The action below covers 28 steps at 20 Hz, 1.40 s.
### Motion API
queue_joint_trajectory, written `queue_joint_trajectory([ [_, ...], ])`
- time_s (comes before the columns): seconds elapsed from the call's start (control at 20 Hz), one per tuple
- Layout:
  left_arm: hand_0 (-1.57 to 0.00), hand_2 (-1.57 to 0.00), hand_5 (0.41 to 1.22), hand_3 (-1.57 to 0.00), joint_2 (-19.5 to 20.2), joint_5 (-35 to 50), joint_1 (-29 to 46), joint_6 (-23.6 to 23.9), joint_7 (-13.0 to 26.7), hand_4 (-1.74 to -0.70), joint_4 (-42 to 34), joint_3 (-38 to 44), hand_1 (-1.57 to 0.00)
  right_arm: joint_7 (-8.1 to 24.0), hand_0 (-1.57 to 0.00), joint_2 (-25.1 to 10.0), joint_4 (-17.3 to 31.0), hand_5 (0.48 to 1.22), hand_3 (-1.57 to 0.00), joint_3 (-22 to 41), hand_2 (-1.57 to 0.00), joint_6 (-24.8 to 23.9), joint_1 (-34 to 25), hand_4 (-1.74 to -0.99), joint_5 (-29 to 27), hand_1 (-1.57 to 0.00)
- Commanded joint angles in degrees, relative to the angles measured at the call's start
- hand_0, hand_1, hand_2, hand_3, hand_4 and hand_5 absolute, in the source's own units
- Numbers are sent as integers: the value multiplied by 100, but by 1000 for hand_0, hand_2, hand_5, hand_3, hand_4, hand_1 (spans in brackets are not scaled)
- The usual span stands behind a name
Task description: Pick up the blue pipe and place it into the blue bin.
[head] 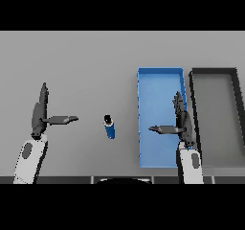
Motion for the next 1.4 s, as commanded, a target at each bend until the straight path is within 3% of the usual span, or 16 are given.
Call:
queue_joint_trajectory([
  [0.0,1,1,594,1,-12,-8,1,11,-26,-967,-10,-8,1,-2,1,-11,-2,594,1,-11,1,3,4,-1210,-10,1],
  [0.25,1,1,594,1,-119,-107,-14,110,2,-967,-45,-113,1,-41,1,-82,-32,594,1,-57,1,67,63,-1210,-75,1],
  [0.3,1,1,594,1,301,-136,7,-567,-222,-967,-92,-321,1,-318,1,-522,-163,594,1,119,1,206,122,-1210,352,1],
  [0.35,1,1,595,1,615,-81,45,-1052,-416,-969,-132,-389,1,-531,1,-711,-322,592,1,320,1,270,281,-1206,674,1],
  [0.4,1,1,596,1,793,-56,5,-1345,-473,-970,-64,-420,1,-537,1,-870,-479,589,1,411,1,307,328,-1198,860,1],
  [0.6,1,1,598,1,1031,-77,12,-1778,-648,-967,8,-508,1,-503,1,-1002,-574,587,1,542,1,348,393,-1191,1090,1],
  [0.8,1,1,583,1,1218,-8,348,-2219,-963,-977,-508,-750,1,-385,1,-1017,-631,579,1,540,1,396,396,-1187,1033,1],
  [1.0,1,1,530,1,1429,-71,478,-2497,-321,-1005,-1277,-1216,1,-278,1,-989,-663,581,1,558,1,429,340,-1214,990,1],
  [1.05,1,1,512,1,1450,-89,483,-2566,-112,-1018,-1406,-1344,1,-394,1,-976,-708,580,1,547,1,461,380,-1225,918,1],
  [1.15,1,1,483,1,1326,-219,521,-2624,227,-1047,-1523,-1646,1,-337,1,-970,-686,573,1,513,1,429,395,-1228,913,1],
  [1.25,1,1,472,1,1232,-462,482,-2675,211,-1075,-1479,-1859,1,-444,1,-1027,-683,572,1,516,1,469,453,-1219,932,1],
  [1.35,1,1,466,1,1022,-613,351,-2715,167,-1097,-1375,-2043,1,-304,1,-993,-632,571,1,534,1,442,326,-1213,969,1],
])
